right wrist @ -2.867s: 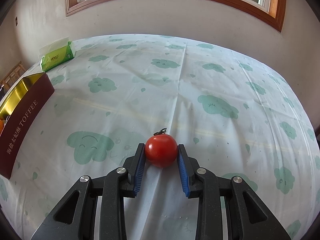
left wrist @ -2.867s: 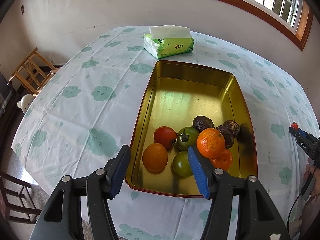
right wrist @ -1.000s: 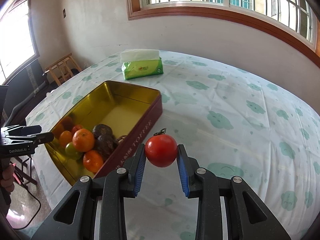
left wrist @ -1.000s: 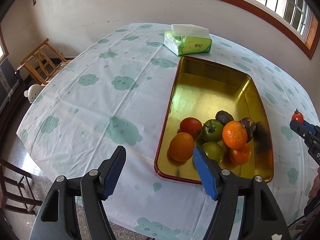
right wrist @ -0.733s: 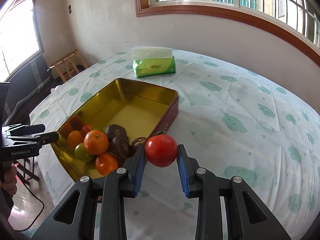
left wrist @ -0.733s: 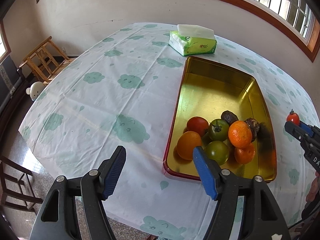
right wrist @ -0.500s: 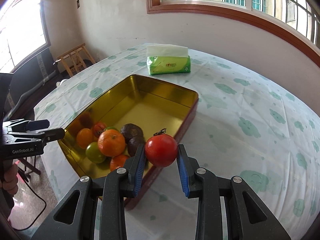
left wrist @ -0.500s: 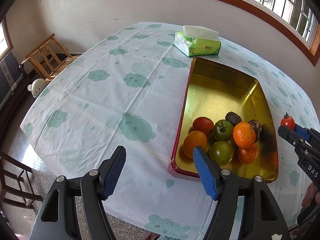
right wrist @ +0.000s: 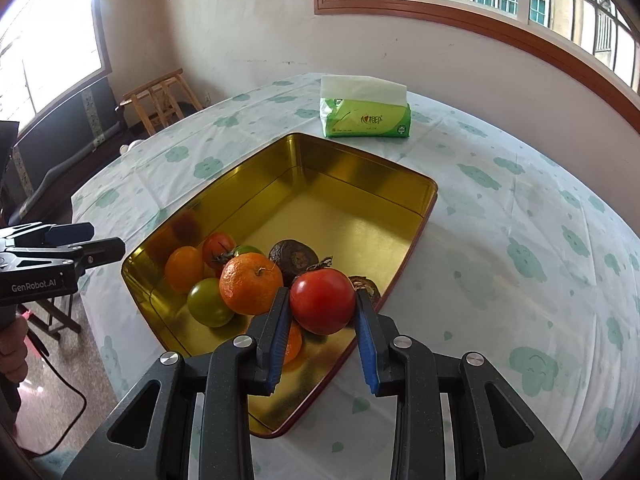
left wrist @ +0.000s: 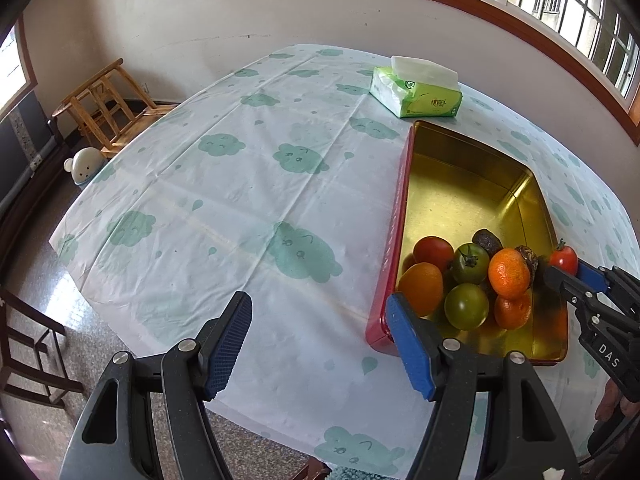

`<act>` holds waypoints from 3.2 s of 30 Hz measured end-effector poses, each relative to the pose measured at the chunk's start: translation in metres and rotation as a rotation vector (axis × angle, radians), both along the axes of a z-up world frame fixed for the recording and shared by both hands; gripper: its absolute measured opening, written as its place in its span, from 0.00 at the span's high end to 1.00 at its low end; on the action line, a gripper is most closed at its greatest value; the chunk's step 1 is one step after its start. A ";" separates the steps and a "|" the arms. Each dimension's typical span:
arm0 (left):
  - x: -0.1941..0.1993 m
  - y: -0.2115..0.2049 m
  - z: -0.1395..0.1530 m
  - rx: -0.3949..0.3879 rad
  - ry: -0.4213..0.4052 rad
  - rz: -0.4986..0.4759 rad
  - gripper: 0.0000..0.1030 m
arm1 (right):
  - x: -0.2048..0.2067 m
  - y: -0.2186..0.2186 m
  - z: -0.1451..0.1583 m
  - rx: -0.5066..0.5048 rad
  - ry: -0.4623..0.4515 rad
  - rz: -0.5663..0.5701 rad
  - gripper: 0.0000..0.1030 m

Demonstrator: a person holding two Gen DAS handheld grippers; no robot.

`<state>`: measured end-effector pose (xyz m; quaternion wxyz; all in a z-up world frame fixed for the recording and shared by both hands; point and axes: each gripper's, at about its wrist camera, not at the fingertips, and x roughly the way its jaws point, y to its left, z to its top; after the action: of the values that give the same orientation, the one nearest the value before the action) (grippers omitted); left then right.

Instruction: Organize fruits

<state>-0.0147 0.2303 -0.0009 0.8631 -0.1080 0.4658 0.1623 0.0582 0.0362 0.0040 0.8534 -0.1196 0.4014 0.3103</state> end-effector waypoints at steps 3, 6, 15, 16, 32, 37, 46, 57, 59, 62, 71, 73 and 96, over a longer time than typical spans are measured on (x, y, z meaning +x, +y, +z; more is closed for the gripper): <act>-0.001 0.004 -0.001 -0.002 0.000 0.007 0.35 | 0.000 0.005 -0.003 -0.012 0.004 0.006 0.69; -0.002 0.007 -0.001 -0.003 0.000 0.012 0.35 | 0.001 0.010 -0.006 -0.021 0.007 0.013 0.69; -0.003 0.011 -0.002 -0.004 0.002 0.016 0.35 | 0.003 0.019 -0.012 -0.021 0.025 0.016 0.69; -0.003 0.011 -0.002 -0.003 0.002 0.017 0.35 | 0.003 0.020 -0.012 -0.020 0.026 0.019 0.69; -0.001 0.006 -0.005 0.016 0.024 0.008 0.35 | 0.008 0.041 -0.018 -0.006 0.029 0.042 0.69; 0.000 0.001 -0.005 0.017 0.029 -0.001 0.35 | 0.005 0.047 -0.019 -0.018 0.008 0.048 0.68; 0.000 -0.007 -0.002 0.026 0.026 -0.016 0.35 | 0.006 0.044 -0.019 0.001 0.020 0.029 0.68; 0.000 -0.016 0.004 0.027 0.026 -0.025 0.34 | 0.003 0.037 -0.012 0.031 0.025 0.010 0.48; 0.000 -0.019 0.007 0.033 0.021 -0.030 0.34 | 0.001 0.034 -0.007 0.041 0.020 0.001 0.42; -0.001 -0.023 0.011 0.039 0.015 -0.035 0.33 | -0.002 0.027 0.000 0.057 0.019 -0.014 0.35; -0.002 -0.043 0.021 0.064 -0.005 -0.062 0.31 | -0.015 -0.001 0.008 0.055 0.058 -0.110 0.05; -0.002 -0.049 0.021 0.063 -0.007 -0.070 0.31 | -0.018 -0.008 0.005 0.050 0.076 -0.128 0.04; 0.002 -0.082 0.024 0.086 -0.007 -0.136 0.31 | -0.041 -0.024 -0.011 0.012 0.126 -0.137 0.03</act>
<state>-0.0125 0.1485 0.0231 0.8776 -0.0396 0.4617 0.1226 0.0175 0.0124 -0.0071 0.8465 -0.0669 0.4595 0.2605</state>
